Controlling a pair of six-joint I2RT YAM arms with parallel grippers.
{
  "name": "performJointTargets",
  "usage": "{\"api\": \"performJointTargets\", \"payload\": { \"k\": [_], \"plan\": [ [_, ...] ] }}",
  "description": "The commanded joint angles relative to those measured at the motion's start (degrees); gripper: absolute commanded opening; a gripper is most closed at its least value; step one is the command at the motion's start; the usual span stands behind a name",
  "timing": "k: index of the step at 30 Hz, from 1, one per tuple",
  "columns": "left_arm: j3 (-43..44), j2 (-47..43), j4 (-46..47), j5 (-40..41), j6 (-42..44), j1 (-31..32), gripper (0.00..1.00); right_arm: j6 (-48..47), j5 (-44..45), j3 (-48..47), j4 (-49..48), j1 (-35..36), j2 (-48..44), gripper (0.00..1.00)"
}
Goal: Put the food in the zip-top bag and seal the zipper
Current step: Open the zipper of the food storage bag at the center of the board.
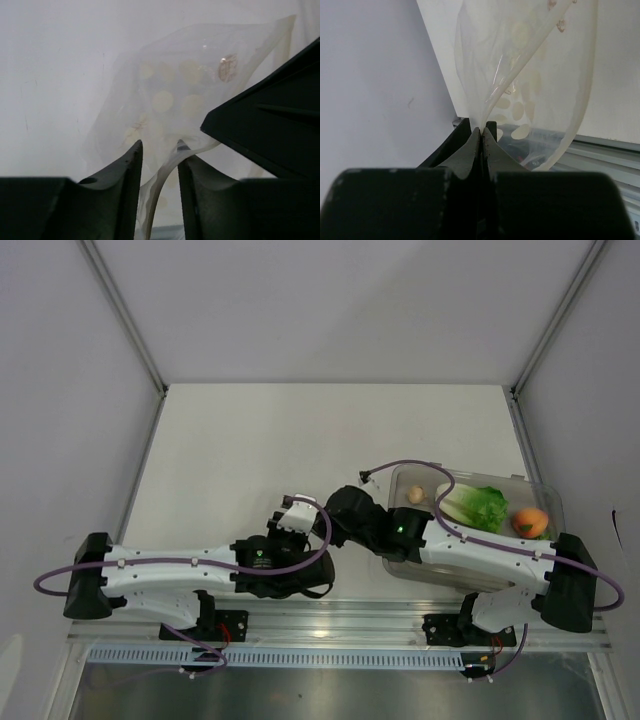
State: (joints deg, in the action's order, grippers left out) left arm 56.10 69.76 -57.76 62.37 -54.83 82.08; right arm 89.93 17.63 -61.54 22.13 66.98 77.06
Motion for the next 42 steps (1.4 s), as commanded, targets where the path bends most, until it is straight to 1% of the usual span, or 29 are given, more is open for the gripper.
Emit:
{"api": "performJointTargets", "payload": {
  "k": [1,2,4,5,6,7,8,9,10,11,12,16,18,19,23,26,29,32,36,40,42],
  "plan": [
    [0.6,-0.8,6.1,-0.1,5.8,0.3,0.33,-1.9,-0.7,-2.4,-1.3,0.5,0.5,0.00],
    [0.2,-2.1,7.7,-0.9,6.9,0.3,0.27,-2.3,-0.8,-2.4,-1.4,0.4,0.6,0.00],
    [-1.9,-3.6,12.2,-3.4,8.9,0.3,0.22,-4.0,-0.8,-2.2,-2.0,0.3,0.7,0.00],
    [-2.3,-5.1,13.4,-4.3,10.1,-0.1,0.15,-4.7,-0.8,-2.3,-1.7,0.2,0.8,0.00],
    [-2.7,-5.7,14.4,-5.2,10.7,-0.3,0.12,-5.3,-0.7,-2.3,-1.4,0.0,0.9,0.00],
    [-3.4,-6.3,15.4,-6.8,11.4,-1.0,0.05,-7.3,-0.8,-2.1,-1.4,-0.4,1.0,0.03],
    [-3.4,-6.6,15.7,-7.5,11.6,-1.4,0.01,-8.4,-0.8,-2.1,-1.1,-0.5,1.2,0.05],
    [-3.5,-7.2,15.6,-8.2,11.5,-1.8,0.00,-9.3,-0.8,-2.1,-0.9,-0.9,1.3,0.09],
    [-3.4,-7.4,15.6,-9.3,11.6,-2.5,0.01,-11.2,-0.9,-2.0,-0.6,-1.3,1.3,0.21],
    [-3.6,-7.6,15.7,-9.9,11.7,-2.9,0.00,-12.2,-0.8,-1.8,-0.2,-1.7,1.1,0.27],
    [-3.7,-8.1,15.9,-10.6,11.6,-3.2,0.01,-13.4,-0.8,-1.7,0.0,-1.9,1.0,0.42],
    [-4.4,-9.2,17.9,-14.1,12.7,-5.8,0.01,-17.9,-0.4,-1.3,2.1,-3.3,-1.0,0.77],
    [-5.0,-9.5,18.7,-15.5,13.2,-6.5,0.01,-21.1,-0.1,-1.0,3.3,-3.9,-2.3,0.87],
    [-5.0,-9.6,18.8,-15.9,13.6,-7.4,0.00,-21.9,0.4,-1.0,4.0,-4.0,-3.8,0.99],
    [-4.8,-9.4,19.6,-18.1,14.7,-9.1,0.01,-27.1,1.1,-0.3,6.8,-4.1,-8.1,0.99],
    [-4.2,-9.4,20.3,-19.8,15.5,-10.4,0.00,-28.3,0.2,1.8,7.7,-4.4,-11.1,0.99],
    [-3.2,-9.4,20.4,-20.6,15.8,-11.0,0.01,-27.4,0.1,4.3,9.4,-4.9,-13.3,0.99],
    [-1.9,-9.4,20.1,-21.5,15.9,-11.5,0.01,-27.4,-1.1,7.8,7.3,-5.0,-14.6,0.97],
    [-0.6,-9.8,20.0,-22.7,16.1,-11.9,0.01,-27.8,-5.1,11.1,2.1,-5.0,-13.6,0.89],
    [-0.2,-10.3,20.2,-25.2,15.8,-12.7,0.01,-28.2,-7.1,10.4,-1.4,-4.3,-9.9,0.85],
    [-0.2,-10.7,20.5,-25.8,15.6,-13.0,0.01,-28.4,-7.6,9.5,-2.2,-4.2,-7.5,0.81]
  ]
}}
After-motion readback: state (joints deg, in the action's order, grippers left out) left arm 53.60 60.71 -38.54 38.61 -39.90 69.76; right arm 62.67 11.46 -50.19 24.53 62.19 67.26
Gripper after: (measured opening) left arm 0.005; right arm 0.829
